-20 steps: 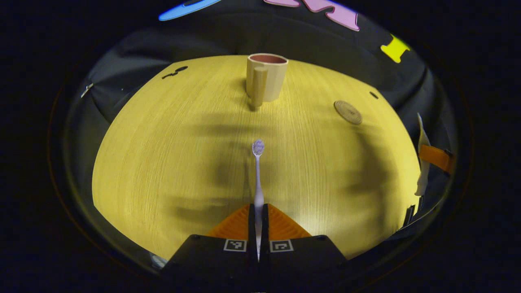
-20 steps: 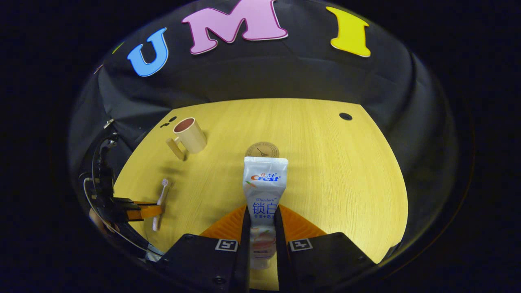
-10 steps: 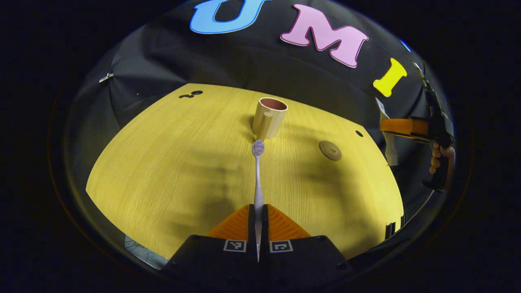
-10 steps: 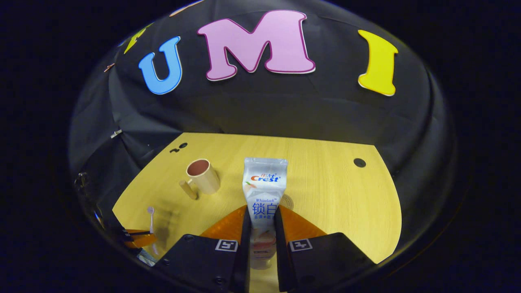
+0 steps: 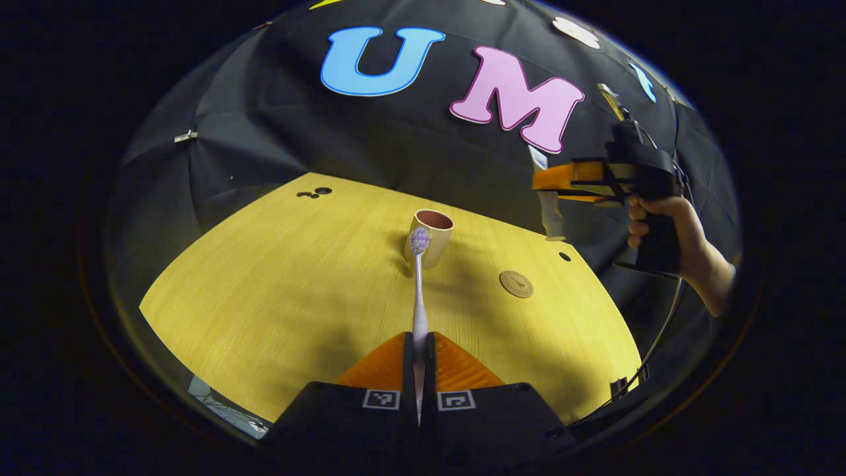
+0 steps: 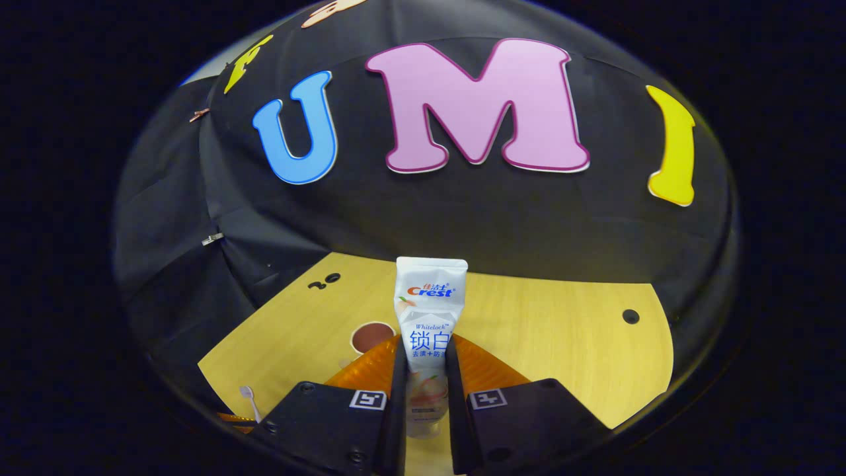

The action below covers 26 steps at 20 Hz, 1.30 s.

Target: Put the toothbrush and toothpaste on the desktop into the cup, then pick up the cup and place it on the coaster on the desktop.

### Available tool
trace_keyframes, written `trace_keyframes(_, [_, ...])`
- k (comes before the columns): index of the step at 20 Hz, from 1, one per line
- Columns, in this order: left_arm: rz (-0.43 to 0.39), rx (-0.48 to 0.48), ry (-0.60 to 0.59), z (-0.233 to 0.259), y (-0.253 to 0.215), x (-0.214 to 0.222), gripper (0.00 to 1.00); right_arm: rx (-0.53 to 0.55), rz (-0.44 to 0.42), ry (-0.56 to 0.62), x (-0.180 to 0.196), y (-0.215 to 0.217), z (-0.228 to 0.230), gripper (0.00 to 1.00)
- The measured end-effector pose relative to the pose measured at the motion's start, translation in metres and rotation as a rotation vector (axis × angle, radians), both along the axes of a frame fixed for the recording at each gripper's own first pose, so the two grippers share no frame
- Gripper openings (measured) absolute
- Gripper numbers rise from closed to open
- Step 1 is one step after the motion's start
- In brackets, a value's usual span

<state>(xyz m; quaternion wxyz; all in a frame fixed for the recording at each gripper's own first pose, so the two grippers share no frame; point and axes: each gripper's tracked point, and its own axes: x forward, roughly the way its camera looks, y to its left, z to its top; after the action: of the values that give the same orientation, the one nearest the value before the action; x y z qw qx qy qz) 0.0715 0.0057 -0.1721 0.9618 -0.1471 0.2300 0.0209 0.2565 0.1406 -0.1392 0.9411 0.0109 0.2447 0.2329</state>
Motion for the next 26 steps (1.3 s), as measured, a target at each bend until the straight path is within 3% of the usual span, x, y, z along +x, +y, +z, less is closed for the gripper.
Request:
trace_keyframes(6, [0.031, 0.021, -0.018, 0.006, 0.017, -0.008, 0.06, 0.009, 0.098, -0.084, 0.022, 0.070, 0.002, 0.30])
trace_keyframes(11, [0.073, 0.024, -0.030, 0.017, 0.038, -0.008, 0.06, 0.059, 0.098, -0.109, 0.051, 0.105, -0.008, 0.30])
trace_keyframes(19, [0.160, -0.040, -0.065, 0.031, 0.071, -0.010, 0.06, 0.094, 0.066, -0.106, 0.092, 0.127, -0.052, 0.30])
trace_keyframes(26, [0.209, -0.023, -0.061, 0.033, 0.095, -0.013, 0.06, 0.086, 0.094, -0.106, 0.092, 0.141, -0.092, 0.30])
